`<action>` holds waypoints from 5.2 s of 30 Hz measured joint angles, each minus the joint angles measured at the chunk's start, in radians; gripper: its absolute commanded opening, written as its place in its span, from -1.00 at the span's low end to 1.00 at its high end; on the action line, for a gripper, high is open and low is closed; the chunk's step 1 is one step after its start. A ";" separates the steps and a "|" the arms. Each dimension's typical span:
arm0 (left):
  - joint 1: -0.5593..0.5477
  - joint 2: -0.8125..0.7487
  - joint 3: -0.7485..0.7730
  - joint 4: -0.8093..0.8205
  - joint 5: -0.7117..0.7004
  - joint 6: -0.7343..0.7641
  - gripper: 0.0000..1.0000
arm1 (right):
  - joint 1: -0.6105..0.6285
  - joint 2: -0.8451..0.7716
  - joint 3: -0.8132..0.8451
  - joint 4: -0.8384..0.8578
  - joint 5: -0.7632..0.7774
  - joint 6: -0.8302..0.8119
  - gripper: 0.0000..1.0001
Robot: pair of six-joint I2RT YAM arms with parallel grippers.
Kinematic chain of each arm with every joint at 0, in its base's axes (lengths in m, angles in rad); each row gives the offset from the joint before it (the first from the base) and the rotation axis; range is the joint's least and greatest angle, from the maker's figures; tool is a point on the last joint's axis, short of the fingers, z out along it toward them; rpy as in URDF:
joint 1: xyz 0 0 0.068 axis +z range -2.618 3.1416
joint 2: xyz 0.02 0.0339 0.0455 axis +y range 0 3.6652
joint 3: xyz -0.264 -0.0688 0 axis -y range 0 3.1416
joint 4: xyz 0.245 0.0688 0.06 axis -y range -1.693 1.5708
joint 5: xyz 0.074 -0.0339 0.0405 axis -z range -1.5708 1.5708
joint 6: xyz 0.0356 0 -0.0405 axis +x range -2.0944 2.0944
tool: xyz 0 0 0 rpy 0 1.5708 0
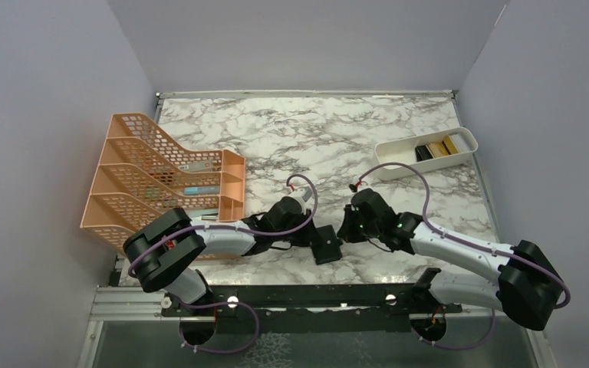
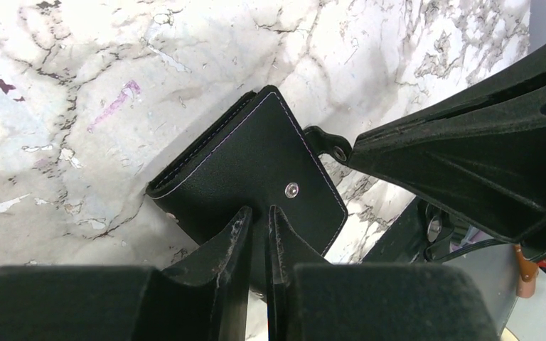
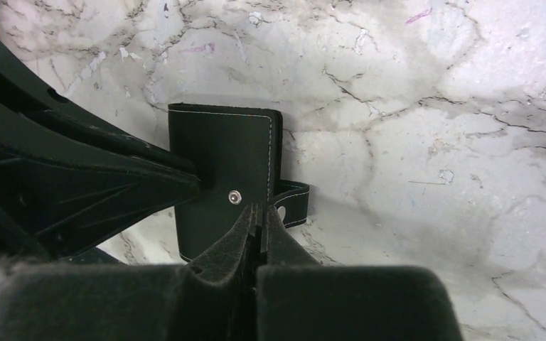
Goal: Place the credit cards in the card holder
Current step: Close the card holder at the center of the board.
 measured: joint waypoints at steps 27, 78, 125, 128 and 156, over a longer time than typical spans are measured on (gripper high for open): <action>0.000 0.014 0.008 0.004 0.002 -0.006 -0.66 | 0.000 -0.062 -0.009 0.050 -0.106 0.042 -0.54; 0.000 0.040 0.010 0.043 0.016 -0.017 -0.66 | -0.195 0.002 -0.132 0.217 -0.362 0.071 -0.60; 0.000 0.079 0.042 0.048 0.035 -0.024 -0.67 | -0.190 0.111 -0.095 0.214 -0.400 0.018 -0.78; 0.000 0.082 0.042 0.053 0.035 -0.024 -0.67 | -0.172 0.119 -0.076 0.190 -0.386 0.009 -0.78; 0.008 -0.003 0.031 -0.059 -0.010 -0.069 -0.70 | -0.005 0.275 0.127 -0.014 -0.131 0.028 -0.81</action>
